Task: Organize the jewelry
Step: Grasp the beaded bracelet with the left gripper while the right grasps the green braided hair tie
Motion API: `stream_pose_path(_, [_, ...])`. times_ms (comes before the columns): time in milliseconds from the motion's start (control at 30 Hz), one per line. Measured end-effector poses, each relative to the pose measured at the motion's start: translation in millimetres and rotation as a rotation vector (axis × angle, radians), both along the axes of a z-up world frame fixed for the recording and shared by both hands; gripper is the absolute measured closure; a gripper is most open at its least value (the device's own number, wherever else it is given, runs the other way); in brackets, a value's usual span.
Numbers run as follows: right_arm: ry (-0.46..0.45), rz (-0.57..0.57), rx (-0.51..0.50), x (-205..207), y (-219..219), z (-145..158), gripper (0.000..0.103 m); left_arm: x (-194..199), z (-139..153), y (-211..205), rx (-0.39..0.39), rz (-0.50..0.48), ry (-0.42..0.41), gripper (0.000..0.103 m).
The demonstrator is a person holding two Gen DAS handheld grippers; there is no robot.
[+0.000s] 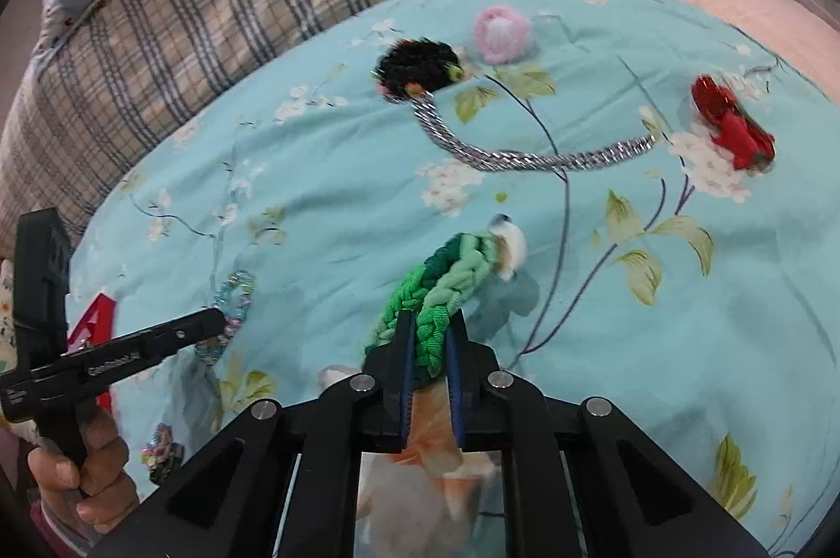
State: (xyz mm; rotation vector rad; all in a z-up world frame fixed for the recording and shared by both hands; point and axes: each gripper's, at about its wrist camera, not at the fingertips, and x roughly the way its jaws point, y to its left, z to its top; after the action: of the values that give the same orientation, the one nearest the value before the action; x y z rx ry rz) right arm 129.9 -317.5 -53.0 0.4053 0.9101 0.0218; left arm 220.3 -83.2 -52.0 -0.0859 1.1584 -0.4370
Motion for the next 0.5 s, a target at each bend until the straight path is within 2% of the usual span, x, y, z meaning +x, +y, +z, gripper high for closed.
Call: stream_pose_path(500, [-0.079, 0.169, 0.04, -25, 64, 34, 0.094, -59, 61, 60, -0.059, 0.087, -0.116, 0.097])
